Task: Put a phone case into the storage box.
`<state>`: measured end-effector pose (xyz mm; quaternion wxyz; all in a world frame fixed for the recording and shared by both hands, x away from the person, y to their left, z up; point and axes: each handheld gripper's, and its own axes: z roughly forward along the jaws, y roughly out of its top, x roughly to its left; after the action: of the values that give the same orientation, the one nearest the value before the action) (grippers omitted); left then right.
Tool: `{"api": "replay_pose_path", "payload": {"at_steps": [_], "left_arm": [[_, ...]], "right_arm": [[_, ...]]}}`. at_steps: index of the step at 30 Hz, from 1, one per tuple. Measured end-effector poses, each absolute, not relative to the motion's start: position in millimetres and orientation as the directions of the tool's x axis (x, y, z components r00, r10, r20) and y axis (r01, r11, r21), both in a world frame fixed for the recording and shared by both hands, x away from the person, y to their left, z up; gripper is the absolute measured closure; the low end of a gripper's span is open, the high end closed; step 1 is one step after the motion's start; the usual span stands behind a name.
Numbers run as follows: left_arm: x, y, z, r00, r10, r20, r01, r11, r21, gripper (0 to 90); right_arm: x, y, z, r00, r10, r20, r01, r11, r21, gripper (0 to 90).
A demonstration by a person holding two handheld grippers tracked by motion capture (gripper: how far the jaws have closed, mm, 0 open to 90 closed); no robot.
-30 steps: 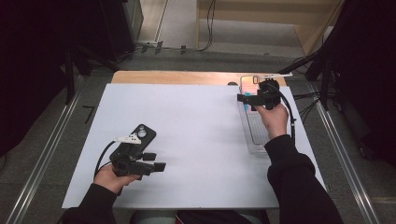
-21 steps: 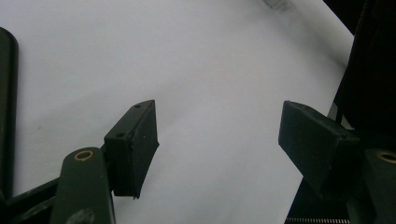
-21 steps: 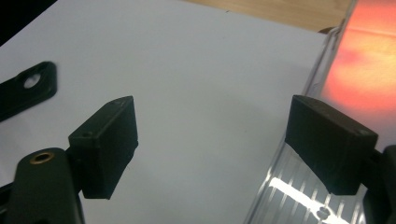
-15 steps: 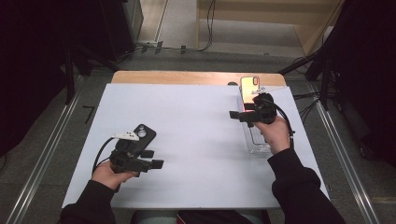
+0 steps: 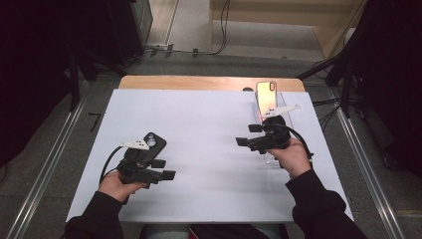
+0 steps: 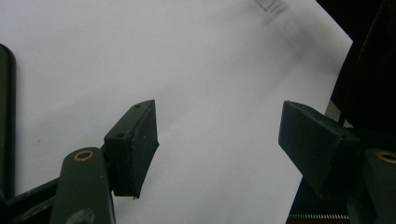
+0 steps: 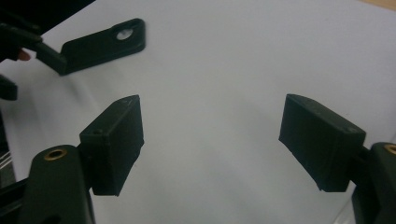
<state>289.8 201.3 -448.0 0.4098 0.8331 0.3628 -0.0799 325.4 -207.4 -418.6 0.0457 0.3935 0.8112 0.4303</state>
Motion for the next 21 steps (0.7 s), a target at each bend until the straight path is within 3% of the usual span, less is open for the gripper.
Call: {"api": "replay_pose_path", "payload": {"at_steps": [21], "left_arm": [[288,201,-448,0.729,0.536,-0.425,0.662,-0.394,0.638,28.6]], "right_arm": [[267,-220,-450,-0.751,0.614,0.242,0.565,0.407,0.718,20.1]]}}
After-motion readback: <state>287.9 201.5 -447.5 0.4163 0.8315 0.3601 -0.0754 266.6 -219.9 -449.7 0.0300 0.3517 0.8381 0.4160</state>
